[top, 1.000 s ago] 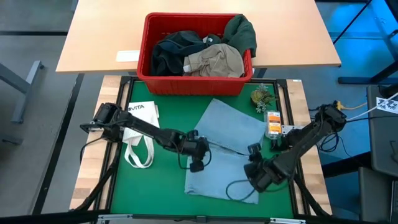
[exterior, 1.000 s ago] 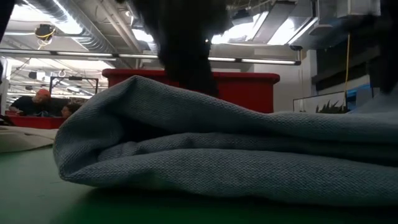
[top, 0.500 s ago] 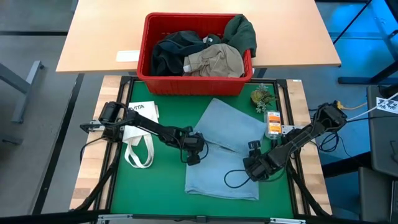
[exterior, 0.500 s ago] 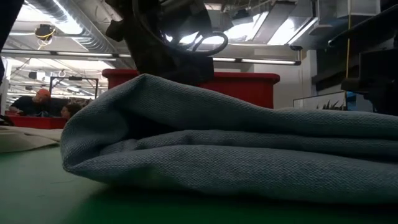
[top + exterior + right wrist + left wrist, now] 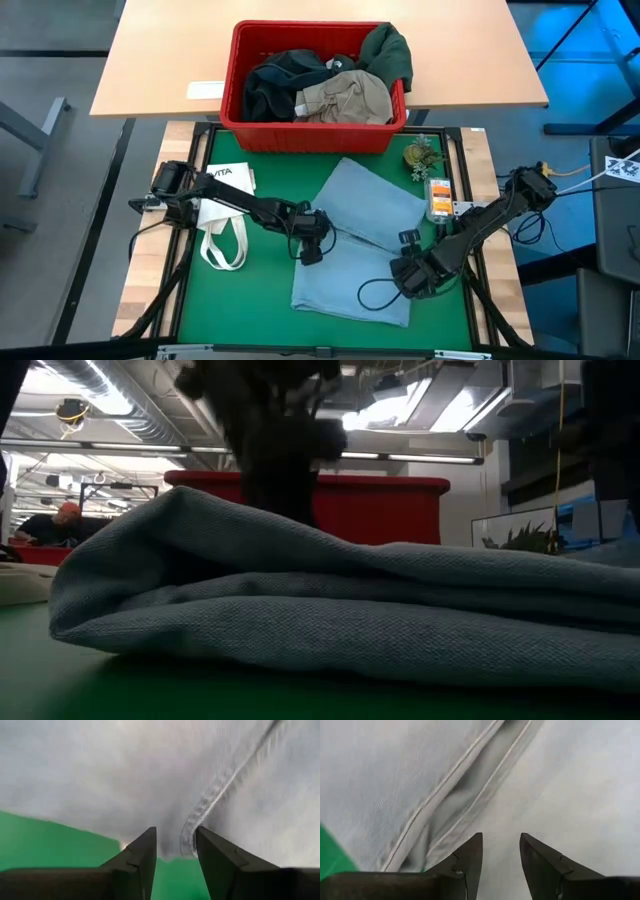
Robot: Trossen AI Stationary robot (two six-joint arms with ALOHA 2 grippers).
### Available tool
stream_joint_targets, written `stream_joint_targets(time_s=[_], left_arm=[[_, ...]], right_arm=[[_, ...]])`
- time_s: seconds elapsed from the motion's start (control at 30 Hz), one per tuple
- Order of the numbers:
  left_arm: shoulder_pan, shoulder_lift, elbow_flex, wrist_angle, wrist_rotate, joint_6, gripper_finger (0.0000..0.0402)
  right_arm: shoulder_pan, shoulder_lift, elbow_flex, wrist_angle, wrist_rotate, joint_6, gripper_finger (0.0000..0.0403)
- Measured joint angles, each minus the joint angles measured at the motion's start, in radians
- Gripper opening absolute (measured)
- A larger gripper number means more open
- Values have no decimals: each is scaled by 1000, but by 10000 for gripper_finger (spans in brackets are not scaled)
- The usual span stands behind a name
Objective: Fold Laundry from Bin
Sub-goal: Fold the light blue jeans
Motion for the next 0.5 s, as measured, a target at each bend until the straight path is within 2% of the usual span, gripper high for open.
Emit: stream_joint_targets(time_s=[0.13,0.27,0.37,0.5], left_arm=[[-30,-21,23,6,69,0,125],[-87,-26,26,22,114,0,125],[-141,-21,27,27,115,-1,125],[-212,-19,27,45,75,-1,125]], right_arm=[[41,0,77,41,-55,1,138],[109,0,93,149,-87,0,138],[163,4,93,221,-83,1,138],[223,35,93,296,-12,0,138]])
